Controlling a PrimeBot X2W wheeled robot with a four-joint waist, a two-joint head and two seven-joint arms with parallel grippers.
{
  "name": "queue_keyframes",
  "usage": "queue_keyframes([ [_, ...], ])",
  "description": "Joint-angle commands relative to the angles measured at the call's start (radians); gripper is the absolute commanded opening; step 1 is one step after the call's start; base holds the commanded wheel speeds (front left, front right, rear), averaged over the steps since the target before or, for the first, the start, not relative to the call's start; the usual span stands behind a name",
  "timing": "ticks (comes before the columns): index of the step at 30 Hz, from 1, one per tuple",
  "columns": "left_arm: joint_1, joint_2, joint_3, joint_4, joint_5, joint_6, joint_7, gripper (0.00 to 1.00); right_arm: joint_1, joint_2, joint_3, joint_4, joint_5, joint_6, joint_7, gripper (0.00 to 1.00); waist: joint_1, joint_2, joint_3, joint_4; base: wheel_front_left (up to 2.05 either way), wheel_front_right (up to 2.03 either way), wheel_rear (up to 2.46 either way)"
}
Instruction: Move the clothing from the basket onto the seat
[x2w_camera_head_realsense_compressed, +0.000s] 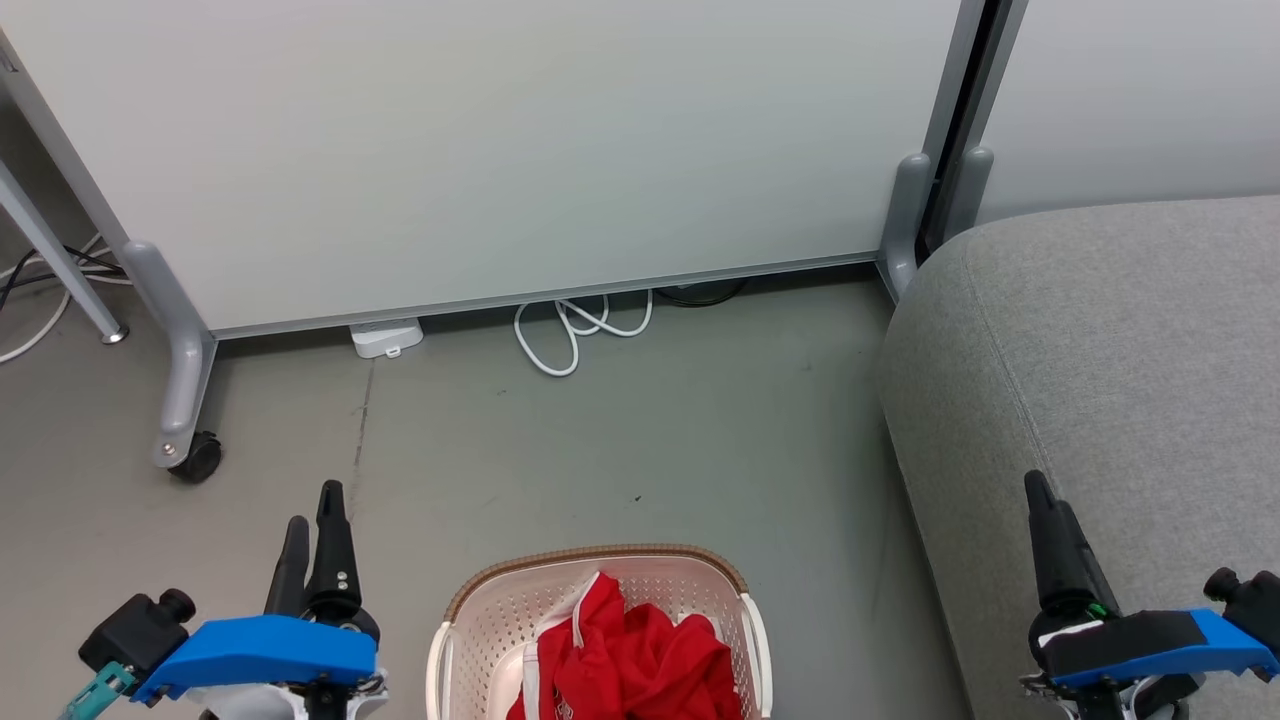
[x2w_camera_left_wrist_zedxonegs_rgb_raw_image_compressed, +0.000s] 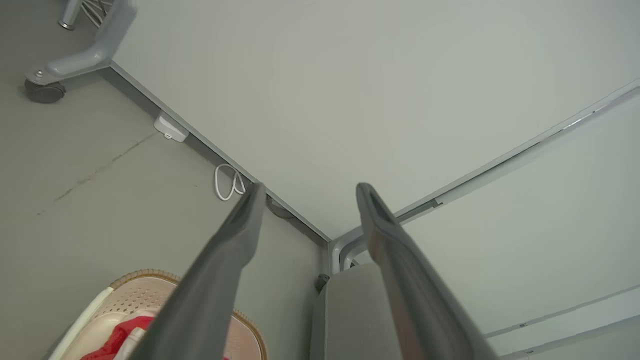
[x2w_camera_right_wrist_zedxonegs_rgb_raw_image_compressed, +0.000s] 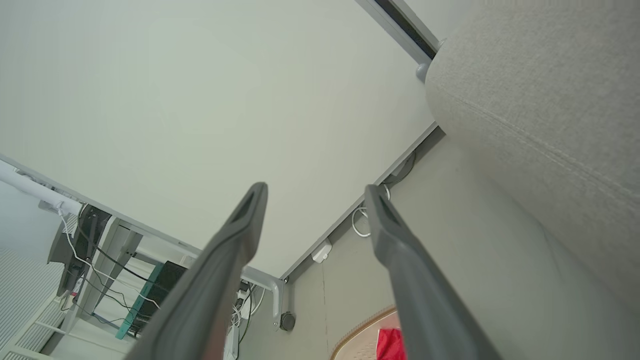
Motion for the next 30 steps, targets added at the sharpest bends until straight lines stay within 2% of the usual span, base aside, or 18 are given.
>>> queue_keyframes([
  [1, -0.026, 0.008, -0.008, -0.018, 0.042, 0.004, -0.010, 1.00, -0.013, -0.007, 0.002, -0.019, -0.040, 0.002, -0.011, 1.00, 0.0000, 0.0000, 0.000, 0.000, 0.00, 0.00, 0.00],
  [11, -0.021, 0.028, -0.049, -0.037, 0.224, 0.008, -0.044, 1.00, -0.016, -0.008, 0.006, 0.007, -0.198, 0.003, -0.044, 1.00, 0.0000, 0.0000, -0.001, 0.001, 0.00, 0.00, 0.00],
  [30, -0.009, 0.035, -0.081, -0.033, 0.453, 0.023, -0.101, 1.00, -0.022, -0.011, 0.008, 0.009, -0.469, 0.003, -0.102, 1.00, 0.0000, 0.0000, -0.005, 0.004, 0.00, 0.00, 0.00],
])
